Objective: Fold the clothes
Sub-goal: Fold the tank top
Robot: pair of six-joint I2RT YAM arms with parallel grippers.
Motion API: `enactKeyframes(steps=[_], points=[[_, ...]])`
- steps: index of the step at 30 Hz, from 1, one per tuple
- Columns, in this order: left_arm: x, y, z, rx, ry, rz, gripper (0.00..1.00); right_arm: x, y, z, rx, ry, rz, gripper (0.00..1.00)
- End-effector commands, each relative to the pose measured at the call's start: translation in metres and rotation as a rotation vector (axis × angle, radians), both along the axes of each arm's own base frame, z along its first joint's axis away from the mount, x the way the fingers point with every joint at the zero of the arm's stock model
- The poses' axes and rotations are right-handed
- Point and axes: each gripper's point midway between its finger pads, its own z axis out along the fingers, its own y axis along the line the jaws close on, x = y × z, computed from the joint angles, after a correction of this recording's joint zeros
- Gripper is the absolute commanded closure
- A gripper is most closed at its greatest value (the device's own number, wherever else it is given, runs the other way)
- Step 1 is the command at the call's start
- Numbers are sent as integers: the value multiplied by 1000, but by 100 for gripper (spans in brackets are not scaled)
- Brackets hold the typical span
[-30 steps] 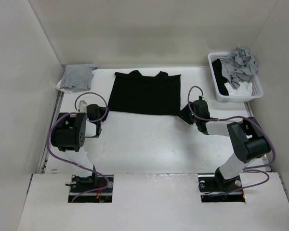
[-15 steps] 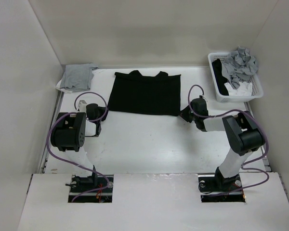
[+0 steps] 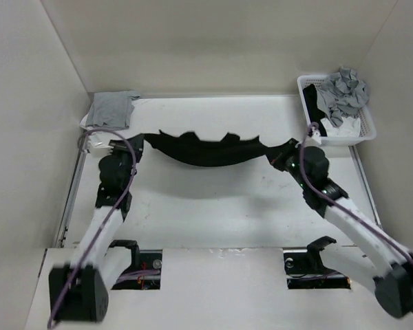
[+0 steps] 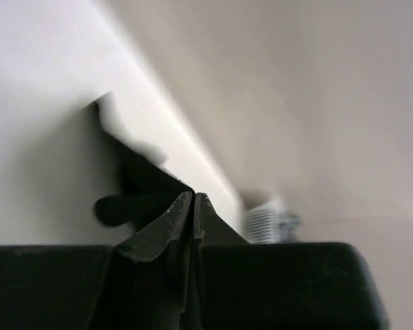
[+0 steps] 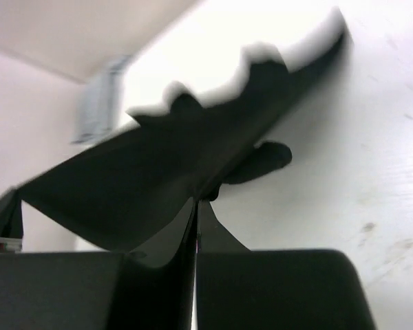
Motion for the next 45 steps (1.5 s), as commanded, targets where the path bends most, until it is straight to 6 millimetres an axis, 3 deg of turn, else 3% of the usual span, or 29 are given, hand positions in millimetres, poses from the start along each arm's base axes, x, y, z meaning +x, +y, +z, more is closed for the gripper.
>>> enactKeyframes(steps=[1, 4, 6, 9, 12, 17, 22, 24, 26, 29, 32, 36, 45], points=[[-53, 3, 78, 58, -156, -4, 100, -50, -17, 55, -104, -109, -6, 100], [-106, 11, 144, 139, -282, 31, 100, -96, -27, 112, -107, -203, 2, 100], [-129, 12, 165, 173, -322, 42, 100, -120, -30, 139, -89, -245, 23, 99], [-141, 6, 173, 198, -325, 17, 100, -140, -26, 163, -71, -279, 66, 99], [-129, 4, 154, 202, -262, 10, 100, -133, -13, 154, -120, -260, 90, 98], [-85, 8, 102, 211, -124, 32, 100, -80, 5, 106, -158, -172, 94, 97], [-13, 11, 44, 191, 21, 69, 100, 18, 10, 46, -83, -41, 108, 97], [27, 13, 25, 195, 70, 91, 100, 62, 13, 29, -68, 4, 110, 97], [71, 8, 6, 198, 118, 78, 100, 107, 11, 16, -61, 40, 91, 97], [125, 2, -10, 197, 166, 38, 100, 155, 5, 6, -66, 85, 71, 97], [144, 1, -13, 179, 178, 10, 100, 170, -1, 2, -73, 112, 65, 97], [122, 7, -21, 171, 181, 22, 100, 151, -8, -7, -84, 114, 55, 97], [25, 11, -58, 102, 179, 0, 99, 68, -23, -43, -42, 108, 9, 97]])
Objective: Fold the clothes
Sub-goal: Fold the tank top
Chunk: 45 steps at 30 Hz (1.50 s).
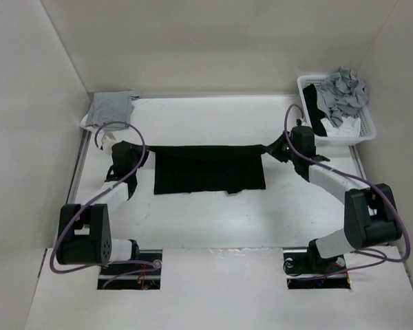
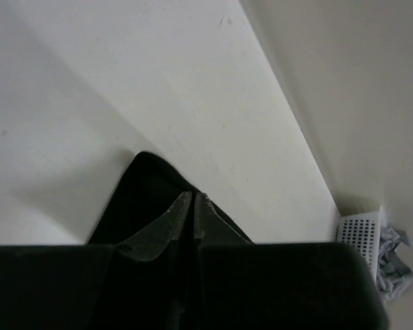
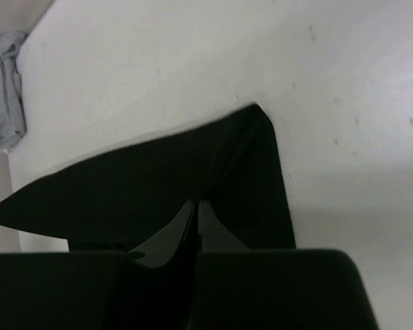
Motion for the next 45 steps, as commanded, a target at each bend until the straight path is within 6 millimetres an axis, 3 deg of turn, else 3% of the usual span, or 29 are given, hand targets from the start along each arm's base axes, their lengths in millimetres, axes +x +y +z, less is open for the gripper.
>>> enactKeyframes(steps=[1, 7, 12, 18, 20, 23, 27, 31, 36, 41, 43, 45], points=[[-19, -4, 16, -30, -91, -32, 99, -11, -1, 23, 39, -121, -24, 97], [-66, -9, 14, -32, -111, -79, 99, -51, -6, 16, 31, -137, -30, 97], [-96, -8, 9, 8, -107, -94, 99, -85, -8, -12, 30, -82, -24, 97], [-123, -9, -29, 32, -12, -115, 96, -117, -14, -52, 57, 26, -59, 97], [-128, -7, -42, 31, 16, -110, 92, -122, -15, -61, 59, 53, -72, 92], [-131, -2, -48, 18, 29, -92, 81, -124, -18, -64, 49, 51, -77, 75], [-128, 6, -27, 16, -31, -70, 75, -117, -24, -51, 48, 0, -100, 54], [-121, -1, -10, 21, -70, -90, 75, -99, -16, -59, 16, 40, -61, 48], [-111, -21, -2, 17, -100, -152, 75, -82, 7, -79, 76, 107, -1, 55], [-102, -39, 9, 18, -139, -199, 76, -66, 18, -85, 196, 131, -5, 83], [-98, -51, 16, 20, -157, -231, 76, -60, 13, -81, 218, 108, -38, 95], [-95, -68, 19, 21, -165, -276, 76, -60, 5, -70, 211, 66, -74, 99]])
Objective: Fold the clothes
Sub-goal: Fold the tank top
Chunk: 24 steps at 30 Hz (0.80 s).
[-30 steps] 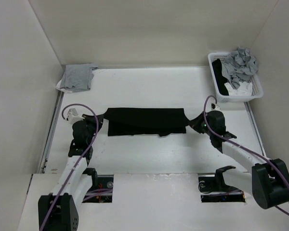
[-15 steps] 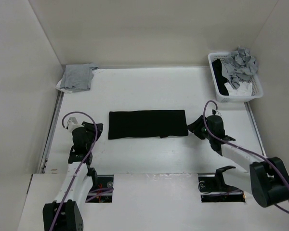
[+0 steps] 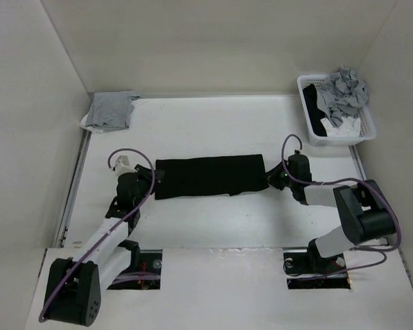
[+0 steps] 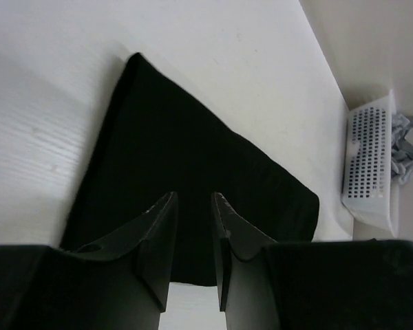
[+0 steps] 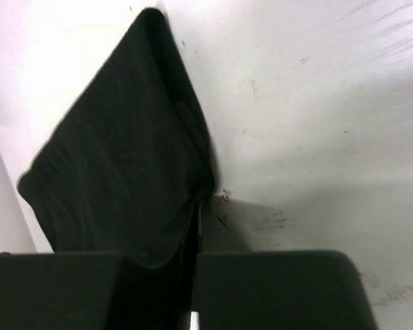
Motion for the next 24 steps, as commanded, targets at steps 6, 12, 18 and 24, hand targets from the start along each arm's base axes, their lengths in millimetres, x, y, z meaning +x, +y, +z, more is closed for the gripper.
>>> enactKeyframes(steps=[6, 12, 18, 24], points=[[24, -61, 52, 11, -175, -145, 76, 4, -47, 77, -140, -217, -143, 100], [28, -94, 57, -10, -183, -221, 76, 5, -46, 170, -289, -400, -100, 99], [25, -94, 59, -11, -189, -224, 76, 1, 23, 206, -402, -451, 115, 98], [18, -73, 58, -12, -189, -183, 76, -8, 115, 166, -536, -387, 377, 98]])
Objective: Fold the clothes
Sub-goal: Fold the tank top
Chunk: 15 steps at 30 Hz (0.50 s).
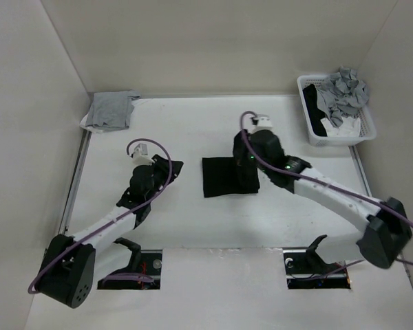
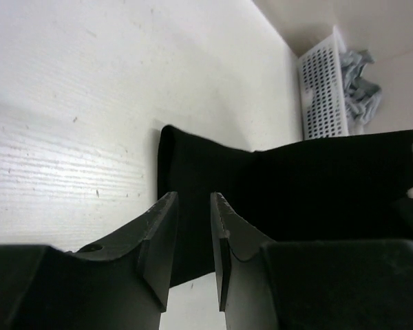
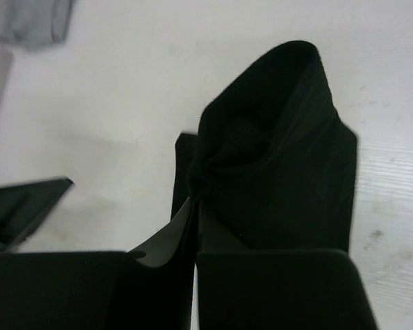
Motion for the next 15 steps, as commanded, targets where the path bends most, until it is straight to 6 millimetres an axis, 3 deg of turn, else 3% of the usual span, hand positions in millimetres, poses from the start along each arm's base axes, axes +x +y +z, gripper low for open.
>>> enactKeyframes(steps=[1, 6, 8, 11, 15], points=[[1, 12, 20, -22, -71, 29, 76, -7, 37, -36, -198, 60, 94, 98], [0, 35, 27, -25, -82, 73, 75, -19, 112, -86, -337, 157, 232, 92], [1, 45, 32, -30, -93, 96, 75, -29, 138, -97, -374, 170, 271, 79], [2, 56, 36, -36, -103, 131, 74, -42, 162, -87, -351, 146, 316, 65], [8, 50, 40, -38, -103, 124, 74, -53, 162, -46, -226, 93, 337, 63]])
